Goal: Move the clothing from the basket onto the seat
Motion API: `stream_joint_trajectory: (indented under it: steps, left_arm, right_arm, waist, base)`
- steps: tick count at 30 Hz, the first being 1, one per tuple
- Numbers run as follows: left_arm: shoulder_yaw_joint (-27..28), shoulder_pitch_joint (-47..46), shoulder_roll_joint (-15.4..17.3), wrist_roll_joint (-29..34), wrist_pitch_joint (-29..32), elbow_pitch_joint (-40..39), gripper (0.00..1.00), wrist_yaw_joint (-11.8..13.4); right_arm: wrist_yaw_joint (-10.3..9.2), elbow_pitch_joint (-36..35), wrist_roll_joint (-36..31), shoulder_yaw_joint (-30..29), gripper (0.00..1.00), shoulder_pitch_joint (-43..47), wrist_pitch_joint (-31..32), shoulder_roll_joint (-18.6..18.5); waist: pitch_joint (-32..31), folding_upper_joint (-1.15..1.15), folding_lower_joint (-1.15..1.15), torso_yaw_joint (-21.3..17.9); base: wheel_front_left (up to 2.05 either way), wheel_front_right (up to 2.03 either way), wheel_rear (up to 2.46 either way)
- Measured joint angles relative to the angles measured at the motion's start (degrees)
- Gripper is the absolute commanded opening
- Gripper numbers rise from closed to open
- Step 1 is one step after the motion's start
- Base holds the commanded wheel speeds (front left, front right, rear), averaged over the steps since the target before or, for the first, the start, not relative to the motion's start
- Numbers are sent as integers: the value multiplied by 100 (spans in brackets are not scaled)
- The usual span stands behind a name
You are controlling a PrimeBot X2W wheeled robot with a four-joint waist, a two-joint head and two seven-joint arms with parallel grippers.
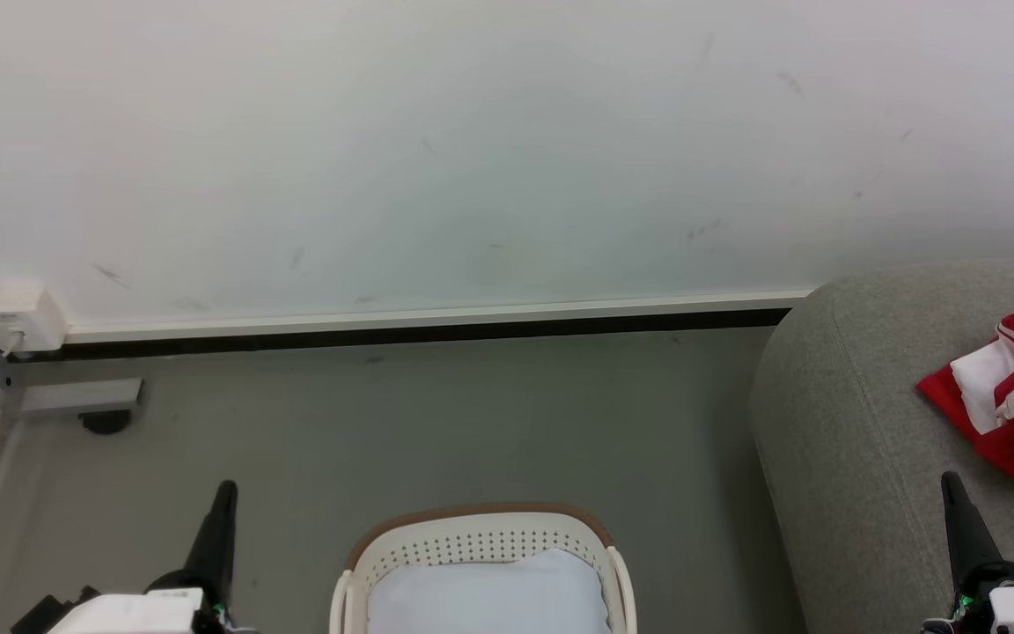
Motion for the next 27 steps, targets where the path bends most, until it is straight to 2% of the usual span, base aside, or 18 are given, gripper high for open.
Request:
stream_joint_trajectory:
  steps: [18, 27]
  left_arm:
    - [71, -31, 7, -700, 175, -55, 0, -1]
    - [73, -32, 8, -701, 175, -56, 0, -1]
  right_arm:
    - [0, 62, 617, -126, 0, -81, 201, 35]
    - [0, 63, 624, -138, 0, -83, 222, 43]
  waist:
    - [23, 0, 0, -2]
    - [23, 0, 0, -2]
  base:
    - [0, 0, 0]
    - [0, 0, 0]
